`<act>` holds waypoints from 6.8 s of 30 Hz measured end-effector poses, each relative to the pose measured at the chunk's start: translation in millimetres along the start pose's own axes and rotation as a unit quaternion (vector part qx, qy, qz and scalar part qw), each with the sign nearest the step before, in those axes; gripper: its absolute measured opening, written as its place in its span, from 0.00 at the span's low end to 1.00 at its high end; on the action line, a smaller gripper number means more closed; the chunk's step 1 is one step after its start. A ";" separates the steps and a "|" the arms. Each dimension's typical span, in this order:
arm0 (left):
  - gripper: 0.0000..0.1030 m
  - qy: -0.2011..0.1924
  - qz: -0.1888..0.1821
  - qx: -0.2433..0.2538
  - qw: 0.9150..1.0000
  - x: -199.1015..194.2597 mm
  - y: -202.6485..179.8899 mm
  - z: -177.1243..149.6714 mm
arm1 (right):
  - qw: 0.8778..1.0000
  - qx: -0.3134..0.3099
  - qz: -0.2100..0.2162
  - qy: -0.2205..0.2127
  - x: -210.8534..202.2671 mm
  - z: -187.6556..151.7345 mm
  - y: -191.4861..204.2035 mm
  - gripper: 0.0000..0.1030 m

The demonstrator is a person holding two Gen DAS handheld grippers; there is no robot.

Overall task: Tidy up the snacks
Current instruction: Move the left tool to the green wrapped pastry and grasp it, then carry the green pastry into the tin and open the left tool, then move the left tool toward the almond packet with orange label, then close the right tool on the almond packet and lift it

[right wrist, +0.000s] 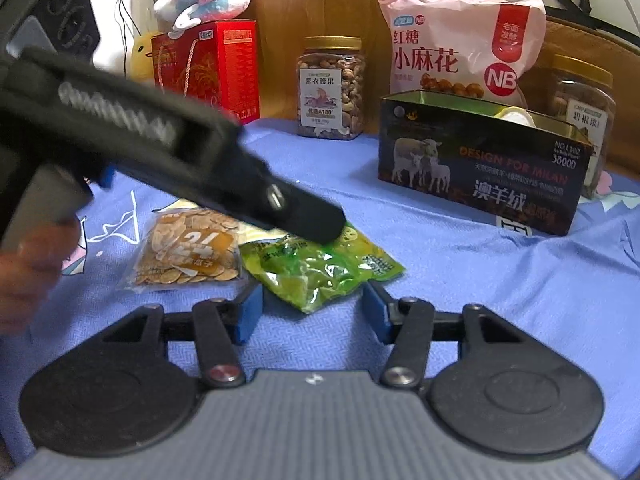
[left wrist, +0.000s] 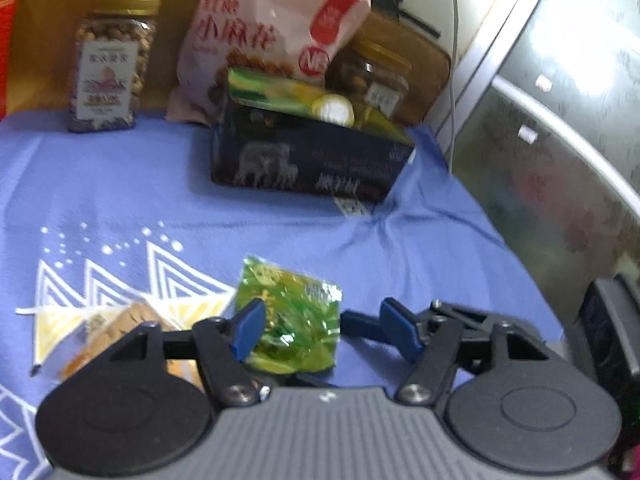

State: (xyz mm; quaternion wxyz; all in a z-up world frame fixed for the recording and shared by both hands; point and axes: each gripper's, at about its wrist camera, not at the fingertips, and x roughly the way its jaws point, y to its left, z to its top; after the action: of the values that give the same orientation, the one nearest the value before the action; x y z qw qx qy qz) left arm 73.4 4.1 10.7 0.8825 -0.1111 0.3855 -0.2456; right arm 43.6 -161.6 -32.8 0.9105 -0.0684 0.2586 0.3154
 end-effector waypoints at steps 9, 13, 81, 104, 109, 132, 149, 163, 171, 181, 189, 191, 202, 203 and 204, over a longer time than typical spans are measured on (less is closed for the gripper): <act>0.67 -0.002 0.024 0.021 0.999 15.9 -11.5 -3.2 | 1.000 0.028 0.009 -0.009 -1.4 -0.2 -8.7 0.49; 0.60 -0.002 0.025 0.017 1.000 16.5 -11.9 -1.4 | 0.999 0.049 0.010 -0.018 -3.4 -0.6 -14.6 0.46; 0.28 -0.043 -0.022 0.046 0.998 19.2 -39.3 97.7 | 0.987 0.034 -0.061 -0.146 -14.5 55.4 -62.7 0.25; 0.47 -0.117 0.035 0.013 0.992 39.1 -2.7 167.8 | 0.966 0.008 -0.142 -0.216 18.8 97.1 -115.2 0.57; 0.47 -0.131 0.045 -0.014 0.990 -8.3 26.6 140.0 | 0.976 0.037 -0.086 -0.197 0.3 82.5 -98.3 0.57; 0.69 -0.034 0.083 -0.069 0.994 -60.6 86.5 -16.5 | 0.992 -0.070 0.100 0.033 8.4 23.0 43.0 0.81; 0.86 -0.025 0.186 -0.011 0.982 -46.4 56.3 -25.5 | 0.995 -0.080 0.066 0.008 5.9 13.6 61.4 0.68; 0.87 -0.017 0.204 -0.039 0.978 -54.0 55.8 -26.4 | 0.998 0.002 0.055 -0.003 5.8 14.7 43.5 0.27; 0.85 -0.016 0.139 -0.103 0.985 -81.5 72.8 -35.0 | 0.989 0.103 0.101 0.042 9.1 27.7 -1.2 0.27; 0.73 -0.019 0.085 -0.139 0.986 -88.1 77.4 -46.5 | 0.948 0.237 0.194 0.088 34.5 32.2 -25.9 0.28; 0.70 -0.039 0.082 -0.135 0.987 -86.8 78.4 -48.5 | 0.903 0.310 0.278 0.107 41.8 20.6 -31.5 0.29; 0.70 -0.043 0.077 -0.140 0.986 -87.6 80.5 -49.3 | 0.902 0.313 0.280 0.104 40.1 22.2 -30.4 0.29; 0.30 -0.039 0.030 -0.167 0.985 -79.3 85.5 -48.7 | 0.902 0.312 0.287 0.086 37.1 20.5 -25.7 0.16; 0.30 -0.038 0.026 -0.167 0.985 -77.6 84.8 -47.5 | 0.905 0.309 0.282 0.082 33.8 18.7 -26.7 0.15; 0.30 -0.037 0.023 -0.165 0.985 -76.1 83.5 -46.4 | 0.906 0.309 0.278 0.077 30.0 17.1 -27.9 0.15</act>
State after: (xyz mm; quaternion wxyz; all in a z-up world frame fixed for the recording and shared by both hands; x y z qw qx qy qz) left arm 24.1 114.7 -5.3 0.8712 -0.2551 0.3900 -0.1545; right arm 88.0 -162.7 -34.6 0.7389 0.2666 0.4209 0.4536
